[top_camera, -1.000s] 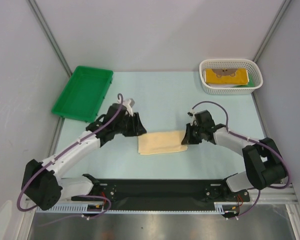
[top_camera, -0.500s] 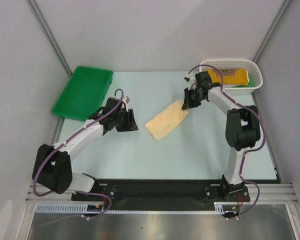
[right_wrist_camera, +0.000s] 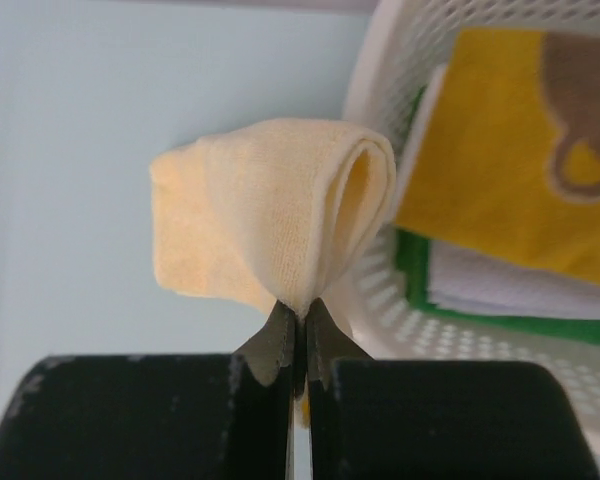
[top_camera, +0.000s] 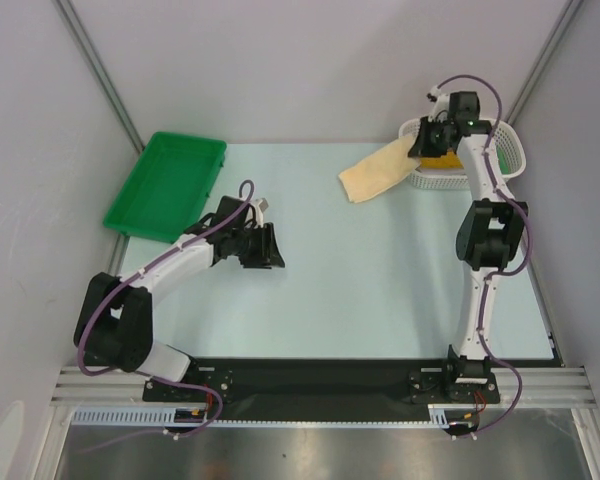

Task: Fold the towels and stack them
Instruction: Neatly place the folded towel into the bin

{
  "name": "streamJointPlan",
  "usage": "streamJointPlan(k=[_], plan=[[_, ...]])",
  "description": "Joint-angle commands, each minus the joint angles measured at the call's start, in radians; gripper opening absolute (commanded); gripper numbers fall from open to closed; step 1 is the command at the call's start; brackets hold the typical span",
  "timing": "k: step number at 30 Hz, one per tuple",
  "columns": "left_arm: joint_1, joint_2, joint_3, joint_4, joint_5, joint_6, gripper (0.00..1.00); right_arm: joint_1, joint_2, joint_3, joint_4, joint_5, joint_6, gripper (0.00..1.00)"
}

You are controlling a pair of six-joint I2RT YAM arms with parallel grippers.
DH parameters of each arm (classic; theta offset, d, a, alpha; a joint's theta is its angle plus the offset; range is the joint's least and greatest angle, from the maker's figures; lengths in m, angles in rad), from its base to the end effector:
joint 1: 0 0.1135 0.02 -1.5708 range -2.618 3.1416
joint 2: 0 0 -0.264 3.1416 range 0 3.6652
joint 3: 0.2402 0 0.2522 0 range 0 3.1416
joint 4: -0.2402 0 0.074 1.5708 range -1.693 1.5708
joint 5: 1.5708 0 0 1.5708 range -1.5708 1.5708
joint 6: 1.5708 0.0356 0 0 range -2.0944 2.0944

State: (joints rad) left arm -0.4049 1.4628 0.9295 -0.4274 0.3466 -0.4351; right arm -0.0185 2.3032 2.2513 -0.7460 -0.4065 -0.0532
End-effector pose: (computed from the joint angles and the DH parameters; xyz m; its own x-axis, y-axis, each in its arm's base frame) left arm 0.2660 -0.1272 0.2150 -0.9147 -0.0393 -0.4022 0.1807 0.8505 -0.4940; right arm 0.5189 0.0045 0.2806 -0.7010 -0.0359 -0.7123 -0.2967 0.9229 0.2455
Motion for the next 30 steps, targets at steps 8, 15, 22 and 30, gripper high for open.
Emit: streamJointPlan(k=[8,15,22,30], plan=[[0.011,0.01,0.006,0.05,0.098,0.021,0.49,-0.217,0.147,0.252,0.052,-0.084,0.084,0.0],[0.011,0.021,0.006,0.047,0.112,0.025,0.49,-0.3,0.188,0.269,0.115,-0.087,0.116,0.0],[0.011,0.028,0.012,0.047,0.121,0.032,0.5,-0.336,0.205,0.297,0.178,-0.081,0.125,0.0],[0.011,0.041,0.019,0.033,0.123,0.039,0.5,-0.373,0.246,0.346,0.221,-0.061,0.151,0.0]])
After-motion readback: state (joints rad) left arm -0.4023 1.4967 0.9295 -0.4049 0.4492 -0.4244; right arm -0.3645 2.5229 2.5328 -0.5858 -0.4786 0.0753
